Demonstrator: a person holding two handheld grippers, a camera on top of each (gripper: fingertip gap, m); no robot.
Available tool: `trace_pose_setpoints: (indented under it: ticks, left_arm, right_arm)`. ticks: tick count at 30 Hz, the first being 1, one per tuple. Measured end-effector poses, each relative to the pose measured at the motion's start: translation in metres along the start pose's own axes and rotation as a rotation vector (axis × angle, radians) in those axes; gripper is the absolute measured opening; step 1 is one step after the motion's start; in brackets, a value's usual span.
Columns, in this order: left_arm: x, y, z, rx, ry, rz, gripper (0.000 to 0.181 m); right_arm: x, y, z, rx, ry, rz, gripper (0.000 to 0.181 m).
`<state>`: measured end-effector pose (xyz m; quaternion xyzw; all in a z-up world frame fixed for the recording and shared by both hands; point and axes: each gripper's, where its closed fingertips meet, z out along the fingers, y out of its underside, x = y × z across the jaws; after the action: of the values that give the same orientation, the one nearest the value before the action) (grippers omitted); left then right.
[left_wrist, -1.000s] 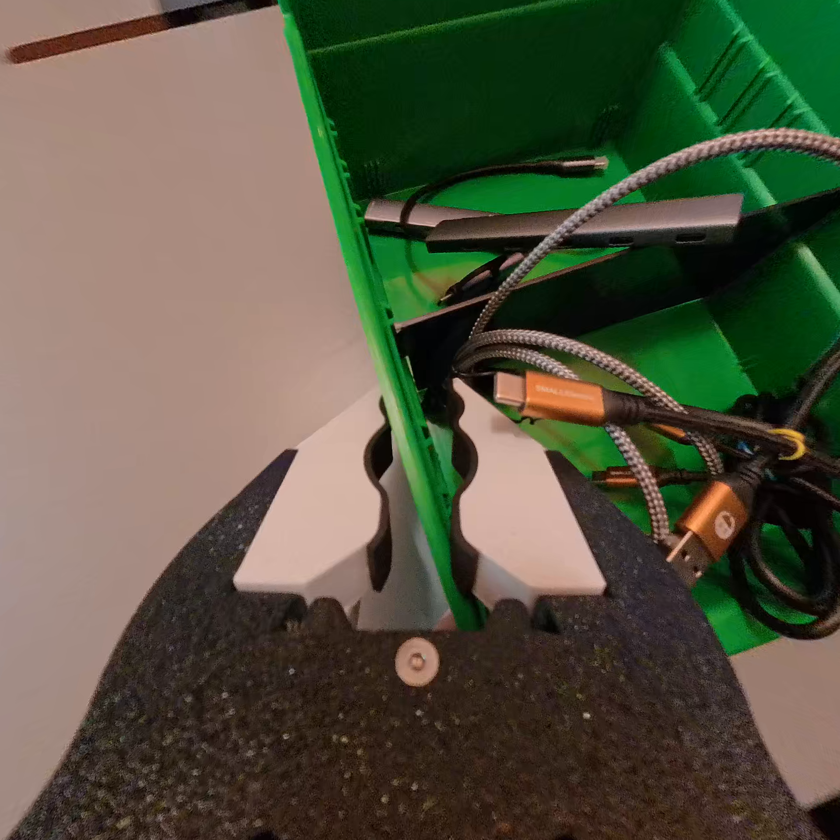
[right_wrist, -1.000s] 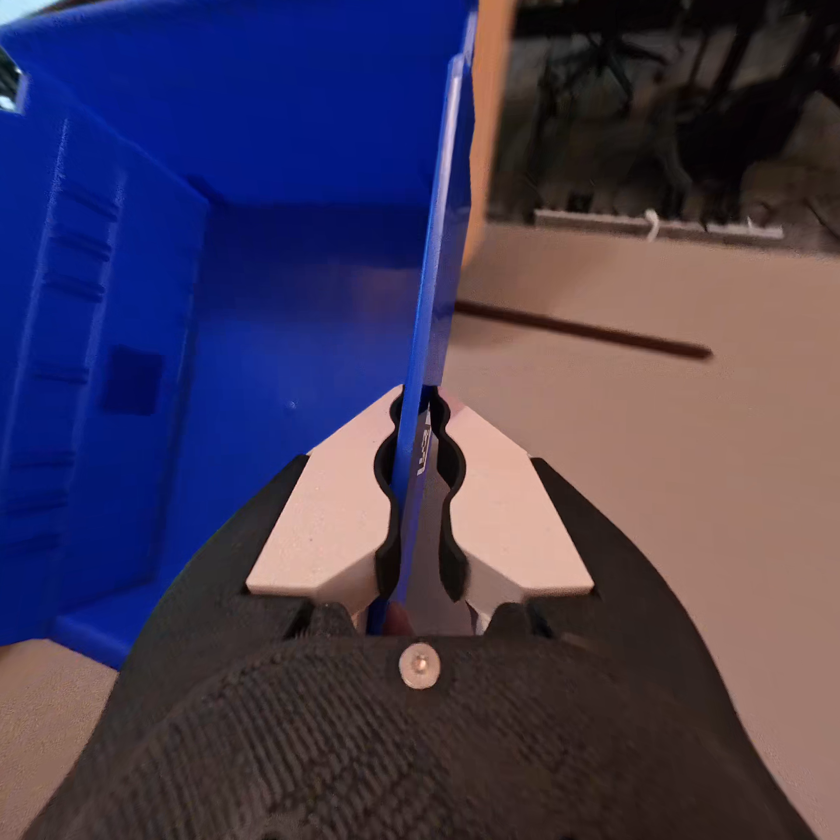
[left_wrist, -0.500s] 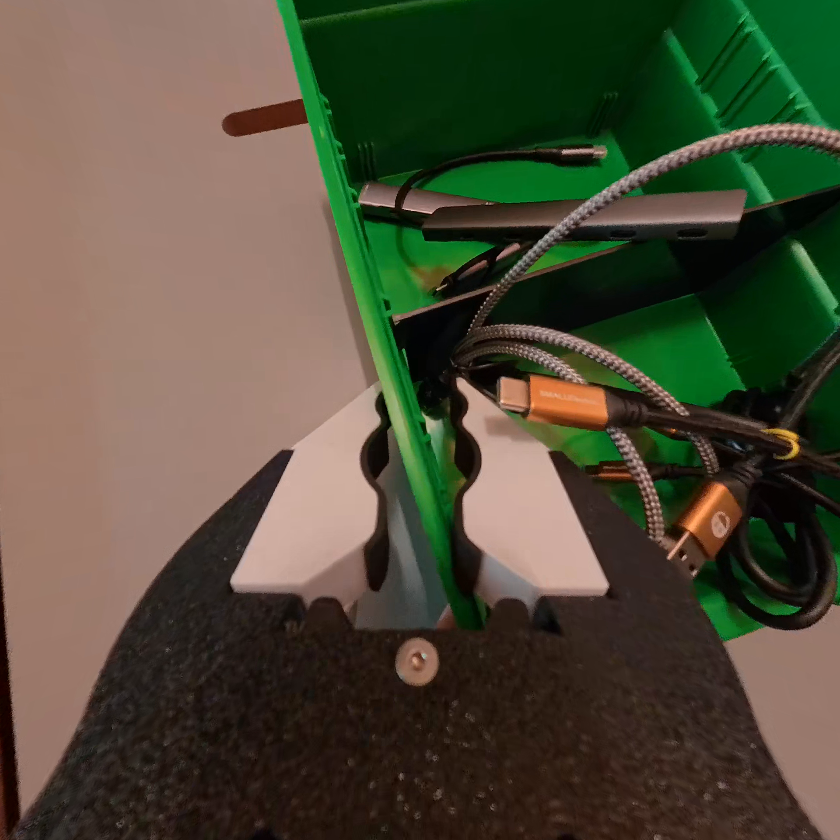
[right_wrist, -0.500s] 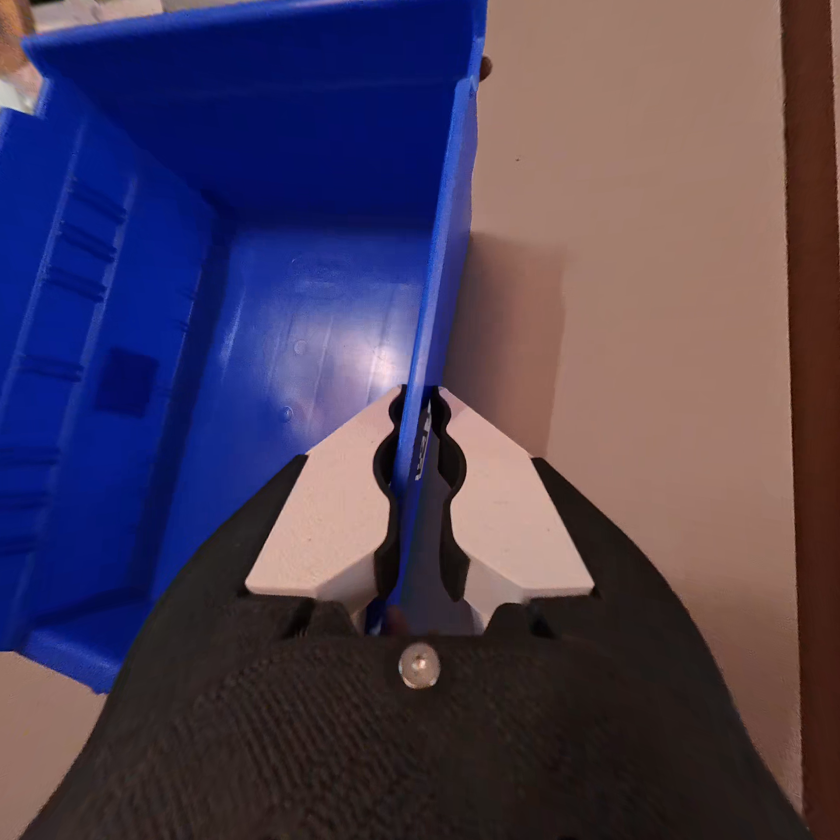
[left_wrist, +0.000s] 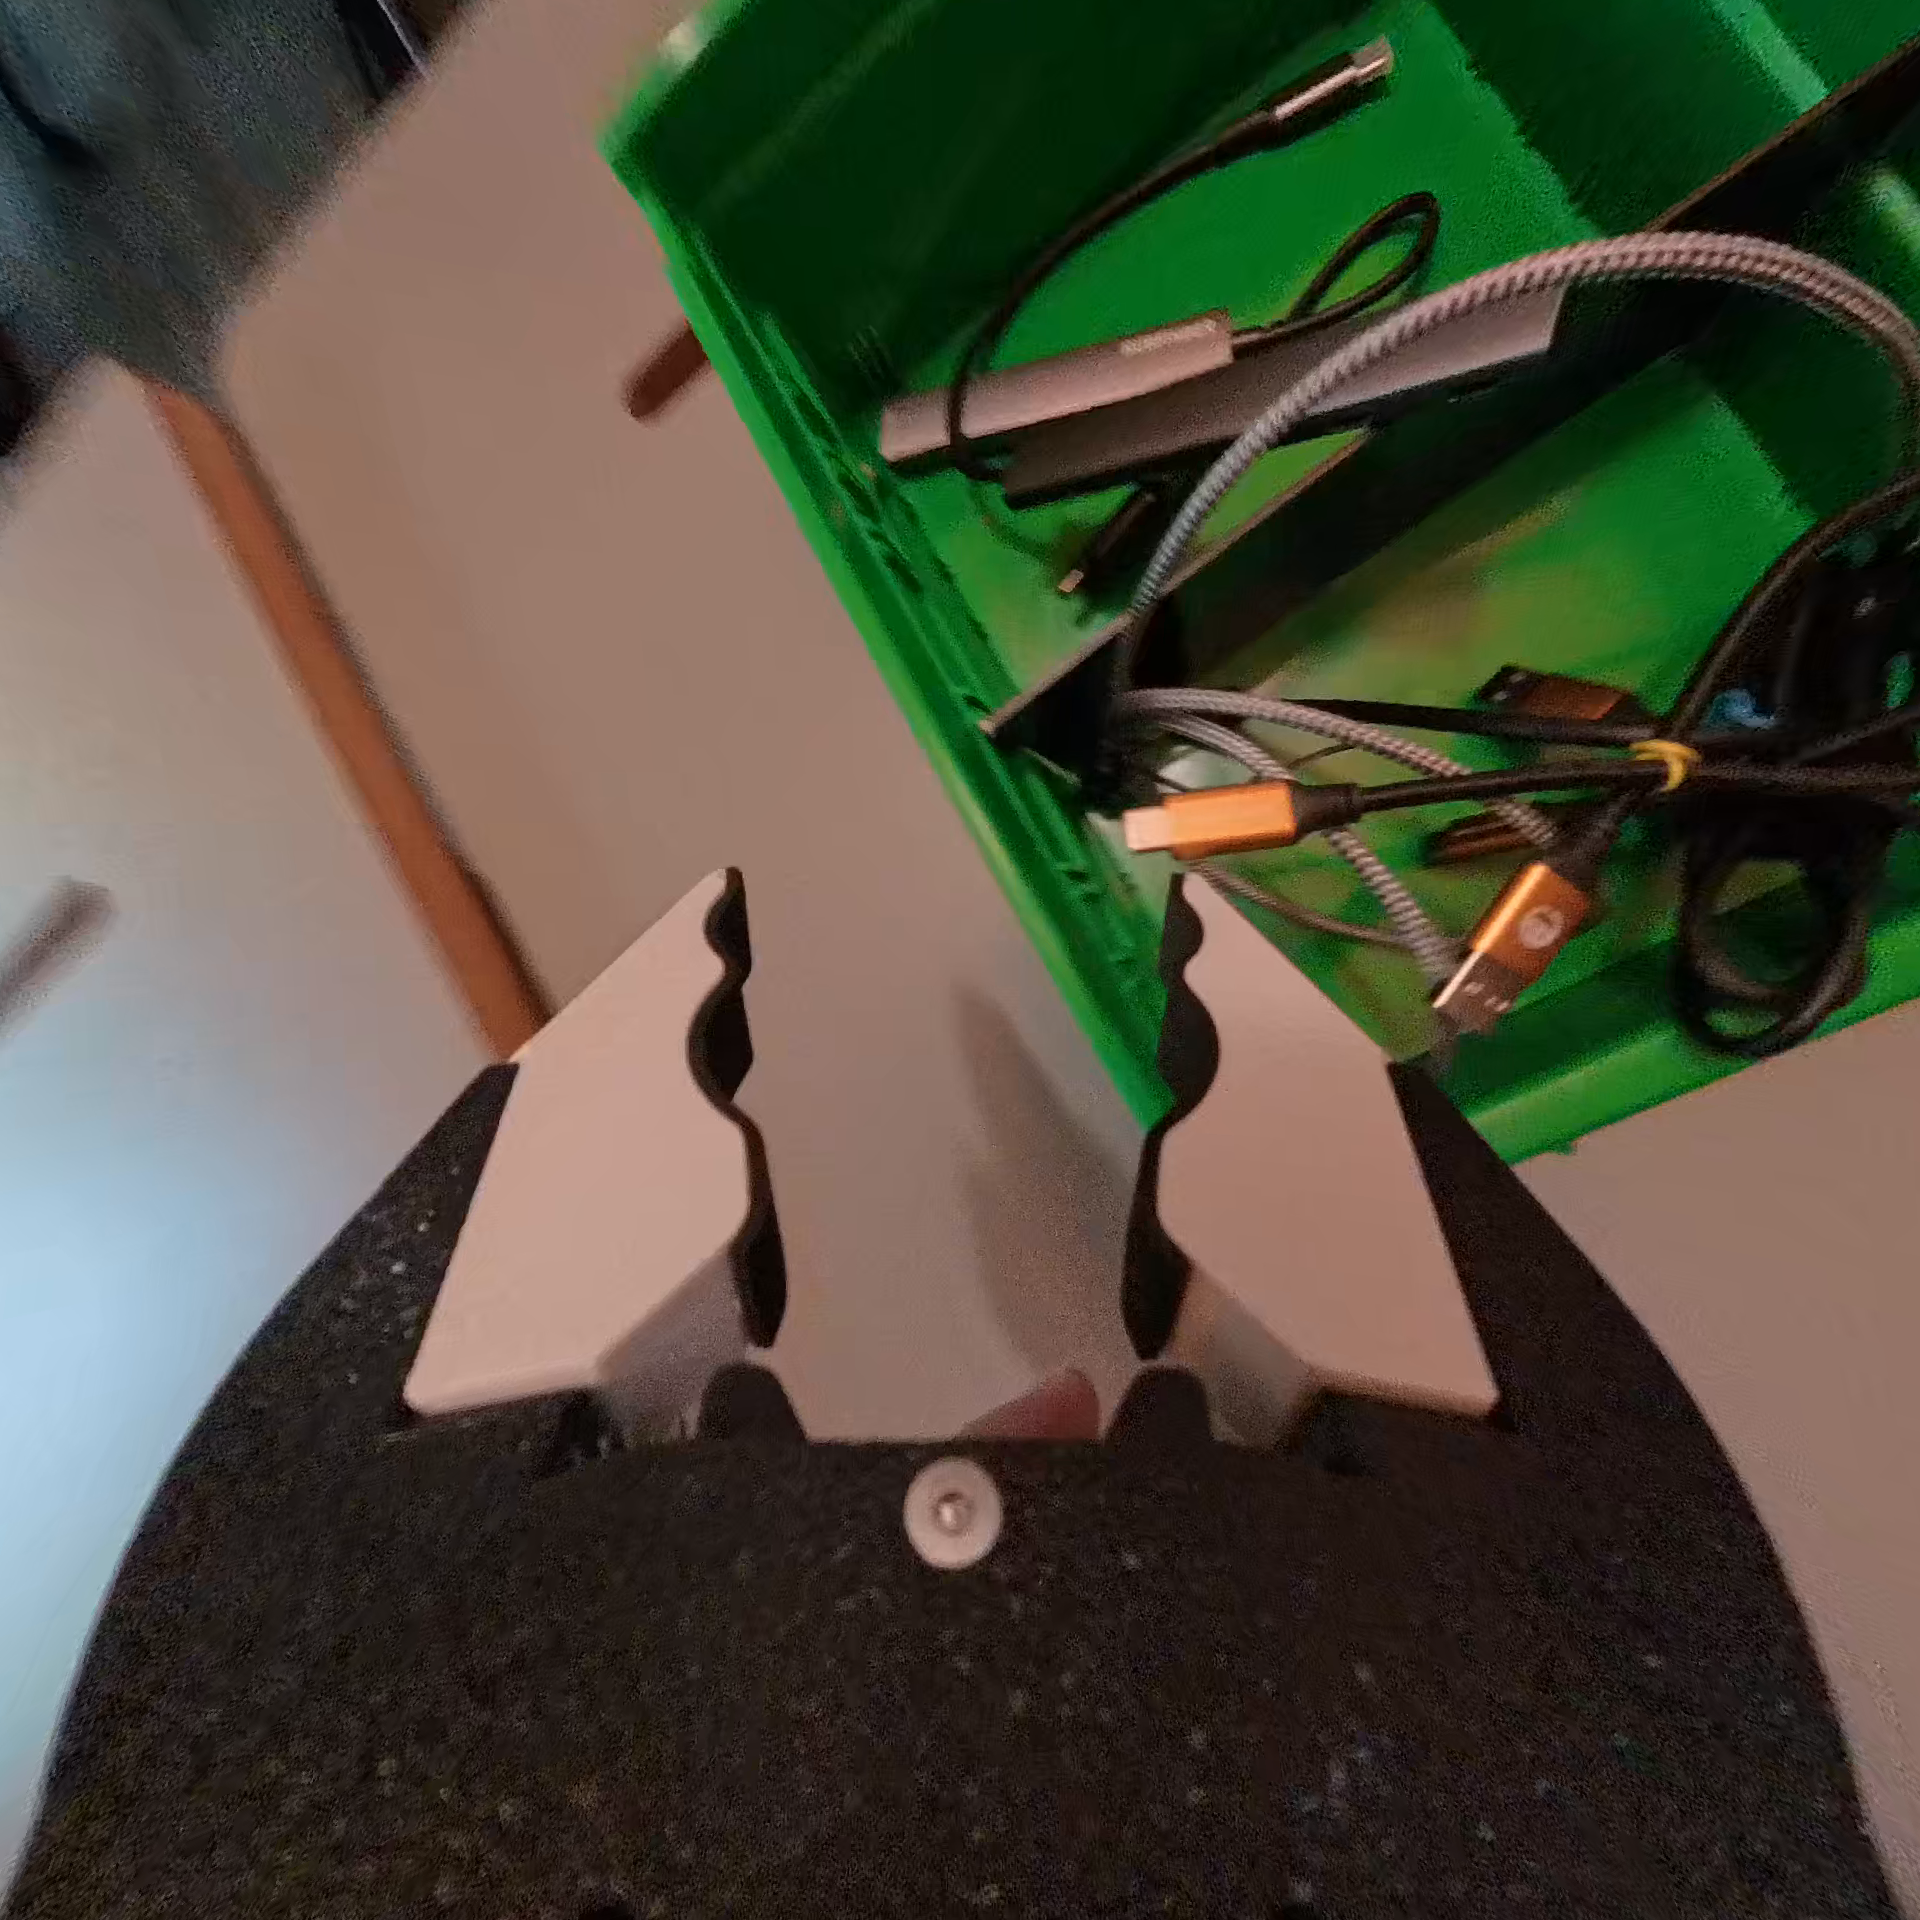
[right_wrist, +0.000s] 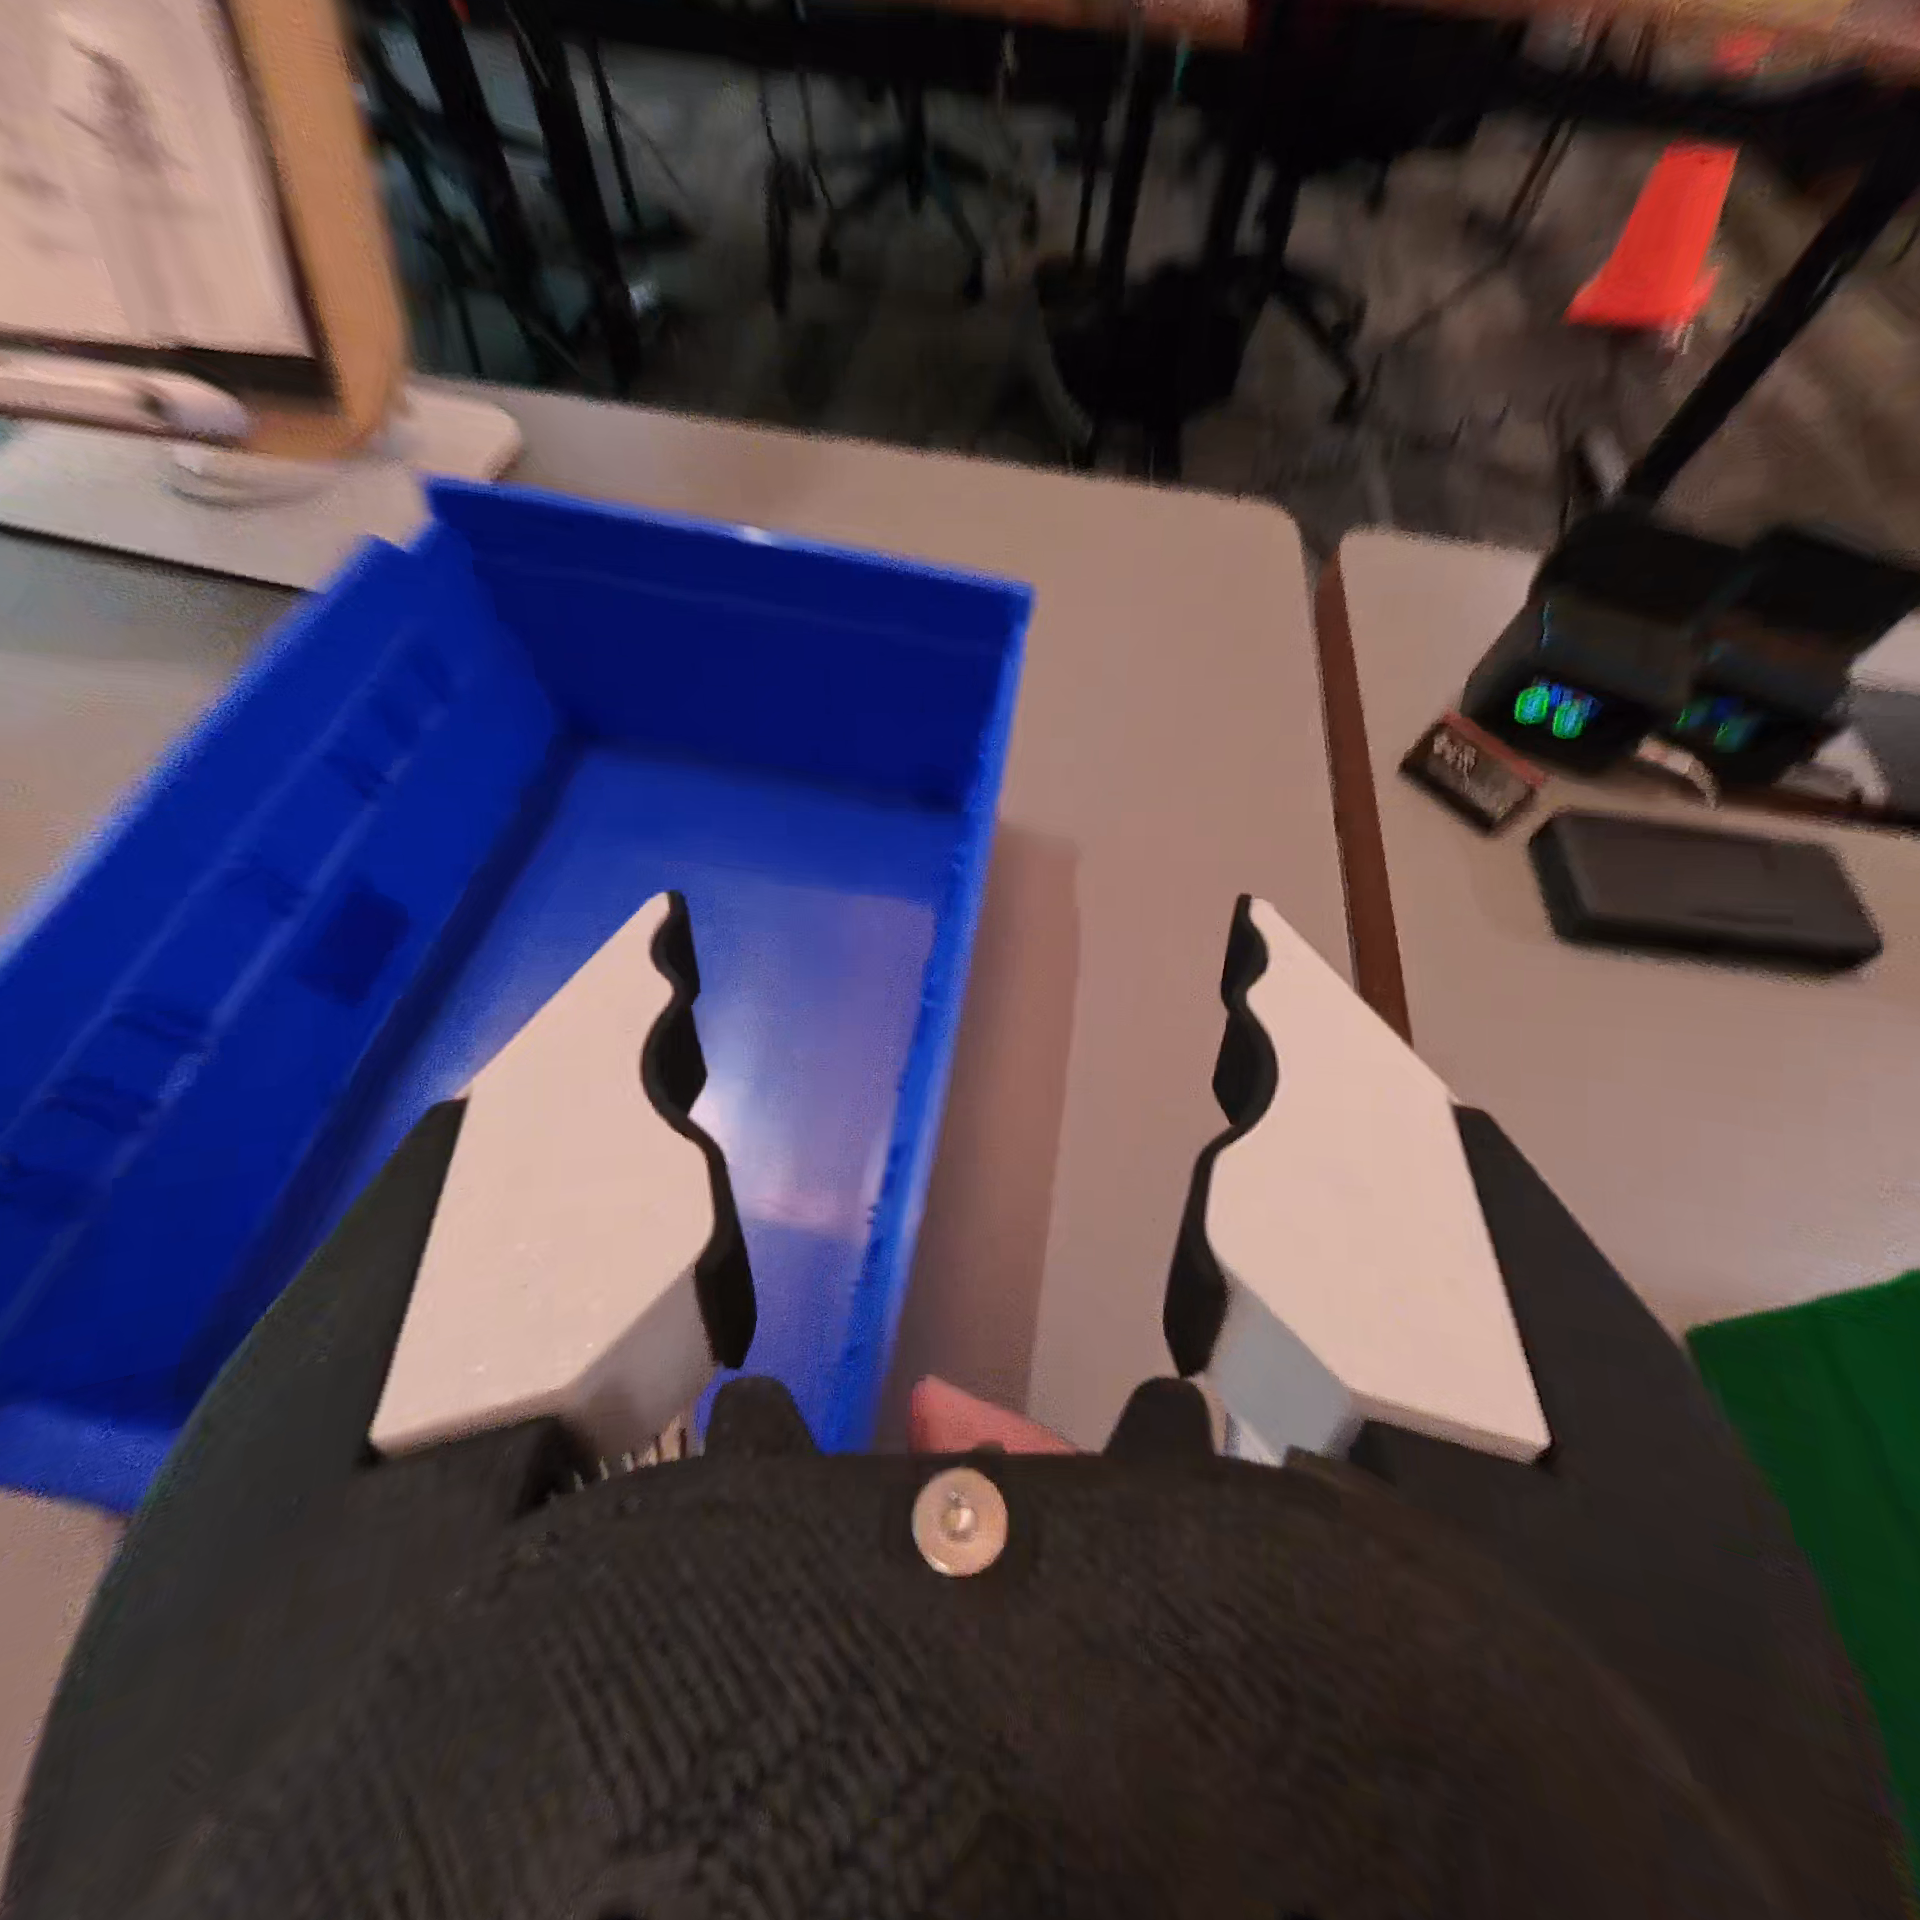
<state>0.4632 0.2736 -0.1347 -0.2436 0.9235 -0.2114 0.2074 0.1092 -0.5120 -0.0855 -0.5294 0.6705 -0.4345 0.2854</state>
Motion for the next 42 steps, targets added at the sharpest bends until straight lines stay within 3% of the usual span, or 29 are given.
trace_pose_setpoints:
  ticks: [1, 4, 8, 10, 12, 15, 19, 22, 26, 32, 36, 42]
  left_arm:
    - [-0.009, -0.009, -0.011, 0.001, -0.044, 0.081, 0.080]
    - [-0.033, -0.051, -0.029, 0.044, -0.193, 0.315, 0.083]
    - [-0.044, -0.090, -0.009, -0.011, -0.338, 0.685, 0.089]
    - [-0.040, -0.091, 0.012, -0.102, -0.345, 0.885, 0.094]
    - [-0.029, -0.088, 0.031, -0.157, -0.292, 1.036, 0.085]
    - [-0.011, -0.098, 0.047, -0.119, -0.222, 1.201, 0.087]
    - [0.009, -0.095, 0.064, -0.193, -0.047, 1.188, 0.088]
    - [0.015, -0.083, 0.074, -0.292, 0.042, 1.216, 0.088]
    - [0.013, -0.076, 0.085, -0.344, 0.067, 1.300, 0.082]
    - [0.030, -0.073, 0.104, -0.313, 0.119, 1.368, 0.052]
    - [0.031, -0.067, 0.110, -0.347, 0.105, 1.424, 0.019]
    - [0.025, -0.092, 0.099, -0.202, -0.006, 1.214, 0.007]
  right_arm:
    - [-0.014, -0.009, -0.013, 0.054, -0.031, -0.027, 0.101]
    - [-0.078, -0.018, -0.043, 0.162, -0.212, -0.103, 0.100]
    - [-0.141, 0.004, -0.058, 0.182, -0.328, -0.162, 0.098]
    - [-0.167, 0.016, -0.065, 0.190, -0.389, -0.191, 0.097]
    - [-0.186, 0.030, -0.071, 0.191, -0.450, -0.223, 0.089]
    - [-0.203, 0.048, -0.077, 0.133, -0.559, -0.249, 0.090]
    - [-0.212, 0.057, -0.091, 0.146, -0.678, -0.223, 0.091]
    - [-0.208, 0.061, -0.087, 0.127, -0.674, -0.192, 0.091]
    - [-0.208, 0.067, -0.083, 0.114, -0.685, -0.201, 0.091]
    - [-0.213, 0.074, -0.072, 0.087, -0.696, -0.203, 0.091]
    - [-0.212, 0.075, -0.068, 0.076, -0.695, -0.184, 0.090]
    - [-0.211, 0.067, -0.070, 0.118, -0.657, -0.198, 0.089]
